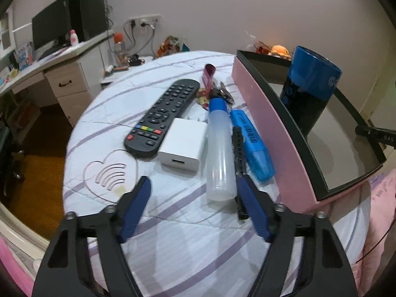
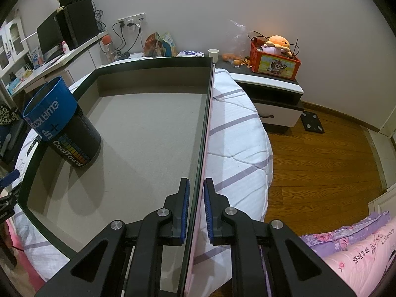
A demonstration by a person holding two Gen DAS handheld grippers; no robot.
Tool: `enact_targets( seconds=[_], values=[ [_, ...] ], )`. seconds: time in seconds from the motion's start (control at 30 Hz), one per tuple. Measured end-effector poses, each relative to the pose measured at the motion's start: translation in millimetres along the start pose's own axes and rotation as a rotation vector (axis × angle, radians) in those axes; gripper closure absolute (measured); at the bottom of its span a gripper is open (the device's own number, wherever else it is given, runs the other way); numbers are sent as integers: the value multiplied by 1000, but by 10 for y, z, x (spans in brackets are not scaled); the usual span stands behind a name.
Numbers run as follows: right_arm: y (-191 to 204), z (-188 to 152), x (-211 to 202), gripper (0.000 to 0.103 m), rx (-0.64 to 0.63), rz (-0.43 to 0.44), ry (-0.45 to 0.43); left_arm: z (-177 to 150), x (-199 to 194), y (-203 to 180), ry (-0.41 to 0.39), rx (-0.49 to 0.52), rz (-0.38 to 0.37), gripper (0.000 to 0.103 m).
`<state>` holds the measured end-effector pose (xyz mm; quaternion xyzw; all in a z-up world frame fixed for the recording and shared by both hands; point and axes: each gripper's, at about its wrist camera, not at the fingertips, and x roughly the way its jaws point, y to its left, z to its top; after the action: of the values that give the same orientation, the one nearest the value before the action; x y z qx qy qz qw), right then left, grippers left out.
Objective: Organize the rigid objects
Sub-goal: 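Move the left gripper back to the clear plastic bottle, then grasp the clear blue-capped bottle with the left gripper and lift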
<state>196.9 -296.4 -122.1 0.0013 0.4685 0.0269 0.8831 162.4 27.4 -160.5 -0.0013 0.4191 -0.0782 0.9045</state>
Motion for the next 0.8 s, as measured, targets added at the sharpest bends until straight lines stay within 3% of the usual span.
enact_targets(
  seconds=[0.07, 0.27, 0.4, 0.53, 0.67, 0.8],
  values=[
    [2, 0, 0, 91, -2, -1, 1, 19, 25, -1, 10, -9, -23, 42],
    [20, 2, -15, 91, -5, -2, 1, 46, 84, -64, 23, -6, -66, 42],
    [16, 4, -16, 91, -4, 1, 2, 60, 150, -129, 38, -6, -152, 60],
    [36, 12, -27, 91, -9, 2, 4, 71, 108, -112, 28, -5, -154, 73],
    [31, 12, -30, 91, -10, 2, 4, 88, 121, -10, 36, -33, -148, 77],
    [27, 13, -27, 91, -9, 5, 5, 65, 110, 29, 54, -28, -115, 74]
  ],
)
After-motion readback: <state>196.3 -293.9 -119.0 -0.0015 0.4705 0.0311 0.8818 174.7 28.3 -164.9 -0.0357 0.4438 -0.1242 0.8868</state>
